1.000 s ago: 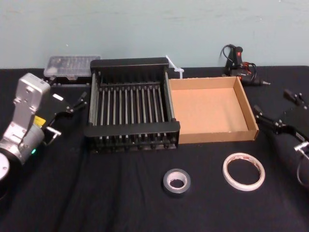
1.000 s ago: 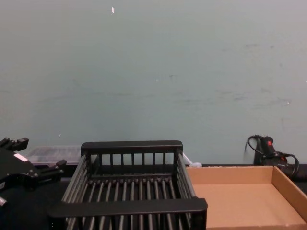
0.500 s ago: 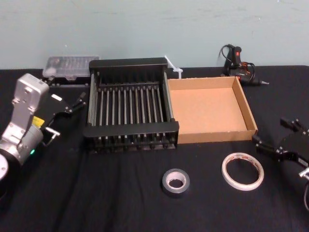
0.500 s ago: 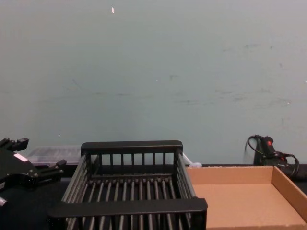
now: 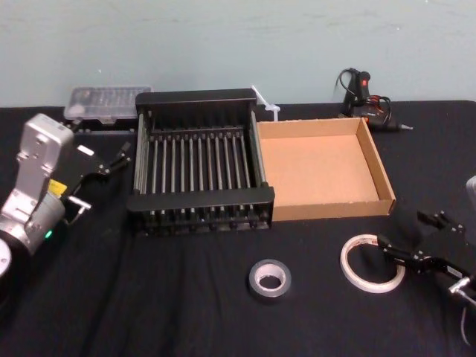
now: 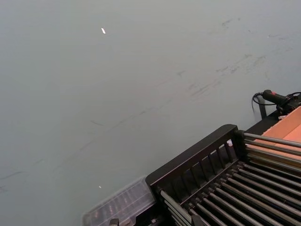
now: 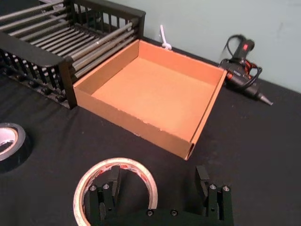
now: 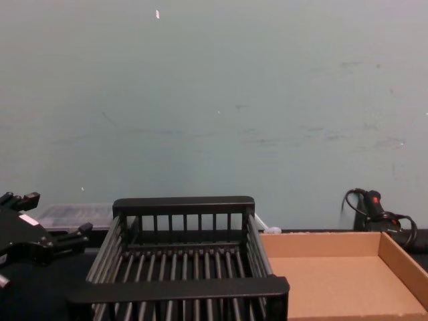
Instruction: Pick up the white tape and place it into the black box , Pick up the silver tape and place it into the brown box.
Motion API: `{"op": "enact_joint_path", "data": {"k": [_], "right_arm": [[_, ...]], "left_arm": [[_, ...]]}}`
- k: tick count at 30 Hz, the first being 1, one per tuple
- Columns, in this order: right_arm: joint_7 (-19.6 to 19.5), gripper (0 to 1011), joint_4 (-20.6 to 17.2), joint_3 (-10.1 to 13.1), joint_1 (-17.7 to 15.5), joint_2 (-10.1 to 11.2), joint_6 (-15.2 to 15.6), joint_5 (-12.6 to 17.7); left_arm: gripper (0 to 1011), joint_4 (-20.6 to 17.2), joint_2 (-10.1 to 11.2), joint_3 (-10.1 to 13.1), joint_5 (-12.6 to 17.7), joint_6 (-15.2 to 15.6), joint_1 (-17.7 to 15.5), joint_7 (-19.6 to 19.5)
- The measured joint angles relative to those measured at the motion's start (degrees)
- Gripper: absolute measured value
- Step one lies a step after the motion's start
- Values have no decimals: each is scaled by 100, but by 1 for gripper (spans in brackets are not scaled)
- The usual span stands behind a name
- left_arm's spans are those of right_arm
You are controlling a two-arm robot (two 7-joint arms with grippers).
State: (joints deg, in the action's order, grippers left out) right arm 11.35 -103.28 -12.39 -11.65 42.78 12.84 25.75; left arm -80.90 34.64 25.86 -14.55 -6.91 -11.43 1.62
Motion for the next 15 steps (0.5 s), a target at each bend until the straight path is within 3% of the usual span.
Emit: {"op": "enact_joint_path", "data": {"k": [15], "right_arm": [[267,1002,353,-16,187,-292,275,-66]], "left_arm": [[1002,0,0,0,0,0,0,0]]}}
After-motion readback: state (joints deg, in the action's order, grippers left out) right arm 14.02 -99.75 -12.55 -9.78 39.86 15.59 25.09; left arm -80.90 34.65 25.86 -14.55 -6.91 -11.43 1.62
